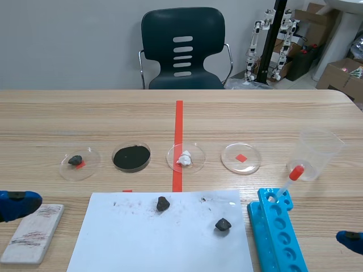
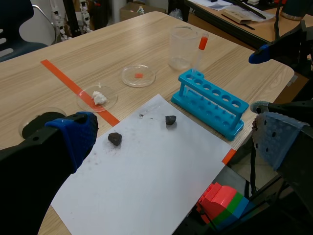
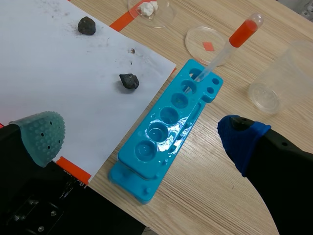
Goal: Pick up the dropper by the top with the right hand
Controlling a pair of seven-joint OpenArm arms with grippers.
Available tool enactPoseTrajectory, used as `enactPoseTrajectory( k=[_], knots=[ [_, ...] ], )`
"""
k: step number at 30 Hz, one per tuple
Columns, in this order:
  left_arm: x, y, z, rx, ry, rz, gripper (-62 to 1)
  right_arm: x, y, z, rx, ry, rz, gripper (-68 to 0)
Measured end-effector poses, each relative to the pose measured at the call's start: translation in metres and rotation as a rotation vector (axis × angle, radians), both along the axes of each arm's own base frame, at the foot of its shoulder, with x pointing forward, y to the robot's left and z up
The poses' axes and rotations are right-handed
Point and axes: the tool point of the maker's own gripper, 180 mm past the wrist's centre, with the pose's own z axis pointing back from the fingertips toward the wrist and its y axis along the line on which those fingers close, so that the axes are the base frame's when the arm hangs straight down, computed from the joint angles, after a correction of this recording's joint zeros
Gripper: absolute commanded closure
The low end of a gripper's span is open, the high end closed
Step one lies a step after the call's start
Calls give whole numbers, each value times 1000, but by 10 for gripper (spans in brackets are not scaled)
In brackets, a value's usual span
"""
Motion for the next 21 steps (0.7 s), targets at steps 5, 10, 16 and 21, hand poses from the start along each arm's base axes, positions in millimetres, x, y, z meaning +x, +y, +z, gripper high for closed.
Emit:
enactPoseTrajectory(
  k=[5, 10, 16, 21],
  knots=[
    [0, 0, 0, 0, 0, 0, -623, 0, 0, 0, 1, -1, 0, -679],
    [0, 0, 0, 0, 0, 0, -623, 1, 0, 1, 2, -6, 1, -679],
    [0, 0, 0, 0, 0, 0, -623, 4, 1, 3, 5, -20, 2, -679],
    [0, 0, 0, 0, 0, 0, -623, 18, 1, 9, 4, -68, 2, -679]
  ],
)
